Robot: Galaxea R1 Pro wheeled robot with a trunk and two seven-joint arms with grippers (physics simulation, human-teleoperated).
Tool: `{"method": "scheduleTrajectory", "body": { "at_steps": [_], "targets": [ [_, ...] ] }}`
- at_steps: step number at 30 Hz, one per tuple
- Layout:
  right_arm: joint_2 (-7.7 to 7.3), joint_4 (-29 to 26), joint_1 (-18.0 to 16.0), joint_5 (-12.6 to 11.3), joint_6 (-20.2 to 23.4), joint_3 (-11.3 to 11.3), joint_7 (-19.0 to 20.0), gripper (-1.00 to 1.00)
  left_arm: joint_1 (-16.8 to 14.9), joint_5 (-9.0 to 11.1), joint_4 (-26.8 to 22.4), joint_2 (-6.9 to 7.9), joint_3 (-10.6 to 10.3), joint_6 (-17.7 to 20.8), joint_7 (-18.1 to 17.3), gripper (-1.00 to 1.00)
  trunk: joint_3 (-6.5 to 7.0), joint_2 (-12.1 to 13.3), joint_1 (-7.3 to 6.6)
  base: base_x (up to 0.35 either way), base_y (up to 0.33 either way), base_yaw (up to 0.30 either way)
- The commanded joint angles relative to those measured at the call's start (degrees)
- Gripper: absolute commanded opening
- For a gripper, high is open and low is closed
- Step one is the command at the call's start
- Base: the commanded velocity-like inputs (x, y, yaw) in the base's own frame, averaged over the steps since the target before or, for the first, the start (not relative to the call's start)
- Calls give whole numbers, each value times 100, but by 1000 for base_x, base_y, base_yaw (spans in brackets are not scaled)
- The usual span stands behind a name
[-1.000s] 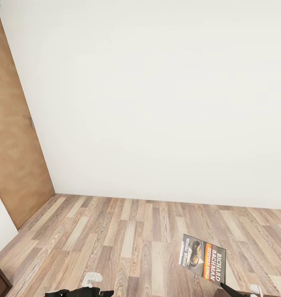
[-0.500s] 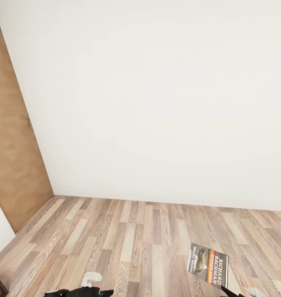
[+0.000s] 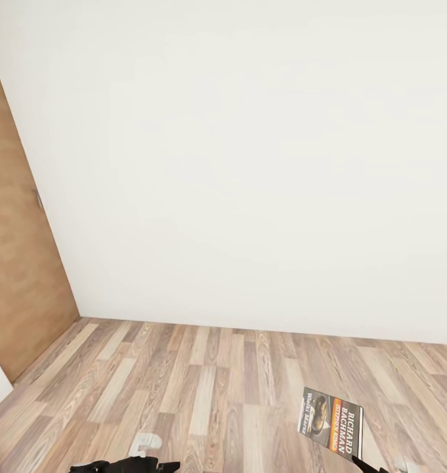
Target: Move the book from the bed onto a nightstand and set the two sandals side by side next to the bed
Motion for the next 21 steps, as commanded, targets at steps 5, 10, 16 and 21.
{"method": "scheduleTrajectory", "body": {
  "at_steps": [5,10,16,21],
  "targets": [
    [0,1,-5,24,-12,-44,28,-100,-3,-45,-7,2,50,33,-26,100,-7,-4,3,312,0,0],
    [0,1,-5,24,-12,-44,33,-100,-3,-45,-7,8,54,34,-30,100,-7,-4,3,303,0,0],
    [0,1,-5,24,-12,-44,49,-100,-3,-45,-7,11,53,33,-34,100,3,-4,3,306,0,-65],
    [-1,1,-5,24,-12,-44,59,-100,-3,-45,-7,11,51,34,-35,100,15,-4,3,306,0,-87]
  ]
}}
